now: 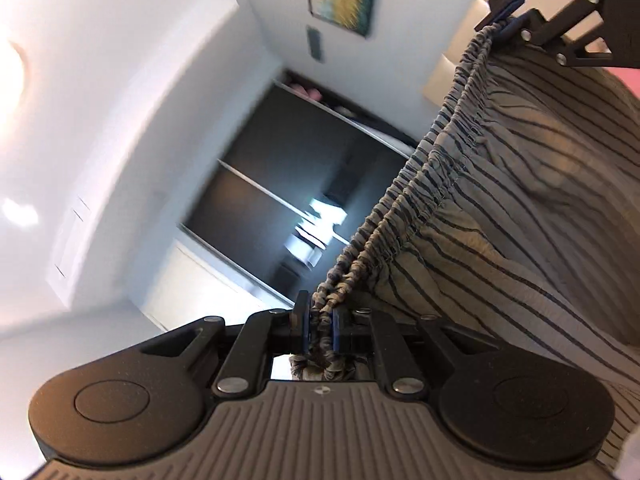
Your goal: Fold clothes
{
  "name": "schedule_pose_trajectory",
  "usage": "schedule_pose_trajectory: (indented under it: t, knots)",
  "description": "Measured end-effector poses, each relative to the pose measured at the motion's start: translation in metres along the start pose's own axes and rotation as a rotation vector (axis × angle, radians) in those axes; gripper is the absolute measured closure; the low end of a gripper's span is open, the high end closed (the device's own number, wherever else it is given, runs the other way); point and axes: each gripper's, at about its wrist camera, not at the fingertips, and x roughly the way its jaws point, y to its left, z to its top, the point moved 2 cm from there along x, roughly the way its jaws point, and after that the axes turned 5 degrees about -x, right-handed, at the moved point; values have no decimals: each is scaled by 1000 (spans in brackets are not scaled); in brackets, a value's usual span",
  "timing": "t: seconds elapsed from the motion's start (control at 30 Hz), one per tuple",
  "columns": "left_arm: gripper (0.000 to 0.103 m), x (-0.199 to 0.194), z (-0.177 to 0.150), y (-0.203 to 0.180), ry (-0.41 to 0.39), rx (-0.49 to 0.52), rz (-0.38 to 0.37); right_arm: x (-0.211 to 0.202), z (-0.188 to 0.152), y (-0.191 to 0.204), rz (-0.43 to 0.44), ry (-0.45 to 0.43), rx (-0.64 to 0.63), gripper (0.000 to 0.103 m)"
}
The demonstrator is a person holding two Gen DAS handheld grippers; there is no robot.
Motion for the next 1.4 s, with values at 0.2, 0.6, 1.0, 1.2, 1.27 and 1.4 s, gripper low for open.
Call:
schedule_pose_trajectory:
  t: [0.2,0.6,1.0,1.2,1.27,1.4]
  knots:
    - [94,-12,-20,-30,-51,56,-80,-4,-21,13,43,-23,-28,94]
    - [94,-120,-165,-183,62,220,-572,-138,-128,194,508,41,-176,94]
    - [95,-237,-242,-238,199,241,-922,-269,-167,291,885,133,-157,95]
    - [95,-279,-245,-236,242,238,-1021,-288,-167,300,975,165,-141,95]
    - [95,-277,-246,-244,265,234,-1048,-321,-170,298,994,179,-138,95]
    - [95,-286,-253,-251,315,210,-1083,-310,-178,277,1031,198,-136,94]
